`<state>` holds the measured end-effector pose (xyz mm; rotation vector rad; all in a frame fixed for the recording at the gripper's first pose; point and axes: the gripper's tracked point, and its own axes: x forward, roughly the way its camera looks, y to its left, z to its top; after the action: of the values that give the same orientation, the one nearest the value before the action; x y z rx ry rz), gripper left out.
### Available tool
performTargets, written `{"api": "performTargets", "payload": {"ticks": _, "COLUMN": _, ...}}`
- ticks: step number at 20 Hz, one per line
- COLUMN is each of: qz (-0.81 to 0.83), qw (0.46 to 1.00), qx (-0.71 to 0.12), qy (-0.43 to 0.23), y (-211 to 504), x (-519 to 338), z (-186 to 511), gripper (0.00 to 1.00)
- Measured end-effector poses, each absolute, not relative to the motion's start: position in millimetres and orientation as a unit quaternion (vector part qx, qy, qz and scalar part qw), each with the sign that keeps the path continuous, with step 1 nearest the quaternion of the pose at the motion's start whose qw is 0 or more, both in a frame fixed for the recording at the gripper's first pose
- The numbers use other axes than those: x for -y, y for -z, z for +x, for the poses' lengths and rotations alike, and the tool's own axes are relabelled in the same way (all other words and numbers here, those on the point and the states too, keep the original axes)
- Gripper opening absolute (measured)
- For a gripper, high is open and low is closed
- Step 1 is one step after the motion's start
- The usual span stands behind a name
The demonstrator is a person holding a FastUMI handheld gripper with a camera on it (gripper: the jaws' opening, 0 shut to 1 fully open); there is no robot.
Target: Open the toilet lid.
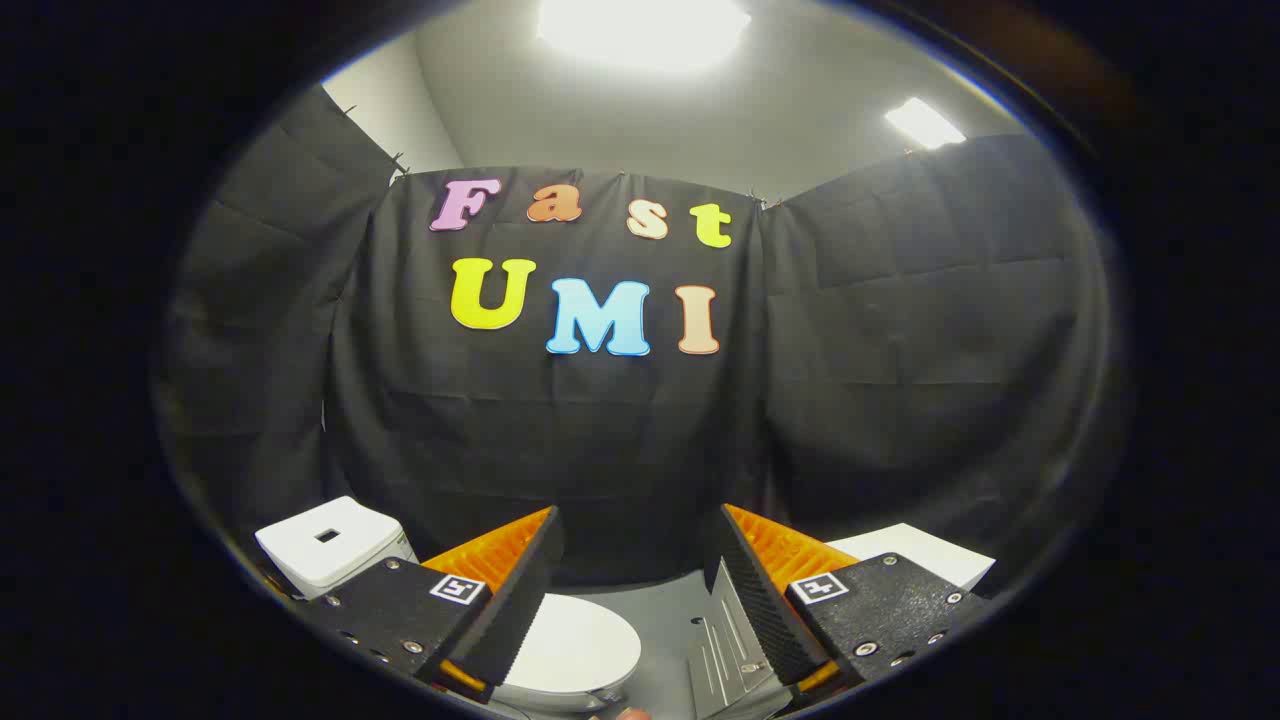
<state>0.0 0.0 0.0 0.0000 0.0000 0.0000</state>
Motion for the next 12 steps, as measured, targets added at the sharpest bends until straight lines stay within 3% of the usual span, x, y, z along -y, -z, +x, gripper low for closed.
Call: {"api": "performTargets", "payload": {"ticks": 12, "qz": 0.012, "qw": 1.0, "qx": -0.004, "qy": 0.012, "y": 10.9, "x": 16.3, "z": 1.0, "gripper": 0.95}}
